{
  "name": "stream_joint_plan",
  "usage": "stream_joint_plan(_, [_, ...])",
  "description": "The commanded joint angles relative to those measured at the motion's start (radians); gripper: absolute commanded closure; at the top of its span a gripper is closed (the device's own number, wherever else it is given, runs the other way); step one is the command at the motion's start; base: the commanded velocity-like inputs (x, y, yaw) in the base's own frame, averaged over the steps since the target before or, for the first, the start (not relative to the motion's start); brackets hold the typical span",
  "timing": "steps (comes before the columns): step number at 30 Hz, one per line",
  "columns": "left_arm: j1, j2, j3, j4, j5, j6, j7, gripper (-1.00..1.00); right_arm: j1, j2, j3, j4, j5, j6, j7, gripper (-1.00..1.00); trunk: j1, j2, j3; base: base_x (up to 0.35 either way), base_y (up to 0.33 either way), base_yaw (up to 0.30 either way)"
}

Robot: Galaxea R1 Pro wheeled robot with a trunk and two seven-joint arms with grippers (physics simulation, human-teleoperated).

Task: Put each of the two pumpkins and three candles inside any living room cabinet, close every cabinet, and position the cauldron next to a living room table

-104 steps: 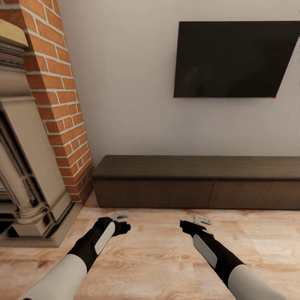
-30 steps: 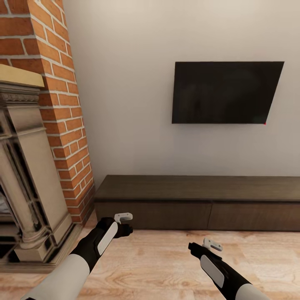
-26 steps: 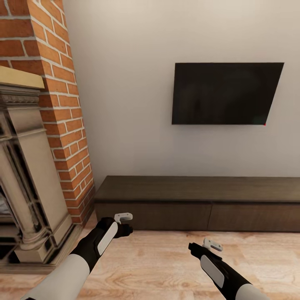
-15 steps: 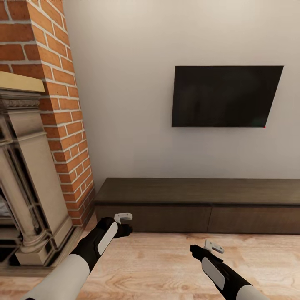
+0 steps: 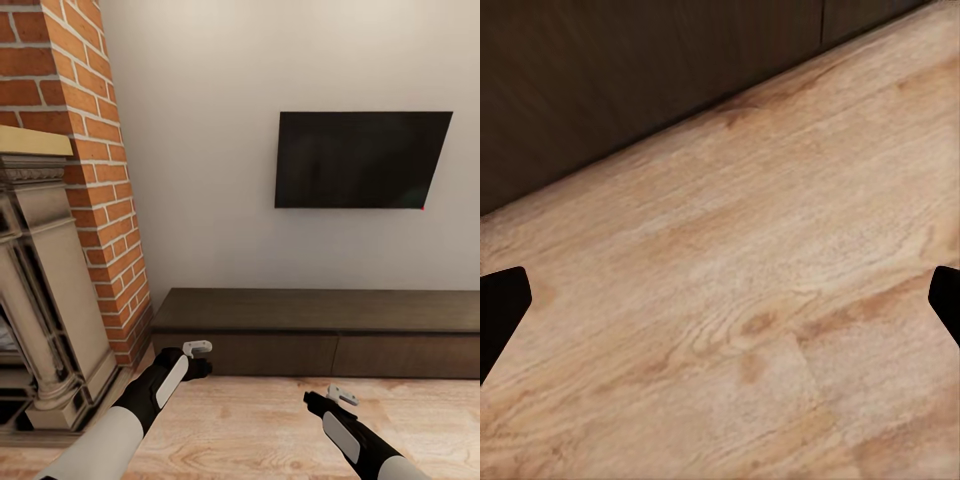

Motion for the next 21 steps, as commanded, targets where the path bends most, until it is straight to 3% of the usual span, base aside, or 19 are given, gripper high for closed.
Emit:
stream_joint_plan(1, [-0.001,0.0,-0.003,-0.001,0.01,0.002,0.009,-1.0,0.0,-0.002,0.008,-0.003,-0.004,0.004,-0.008,-1.0,-0.004,0.007,0.002,0.0,0.0,0.0])
stream_joint_plan(21, [0.0,0.0,-0.003,-0.001,0.01,0.002,0.009,-1.0,-0.001,-0.002,0.008,-0.003,-0.003,0.003,-0.008,-1.0,-0.081,0.147,0.065,0.0,0.0,0.0])
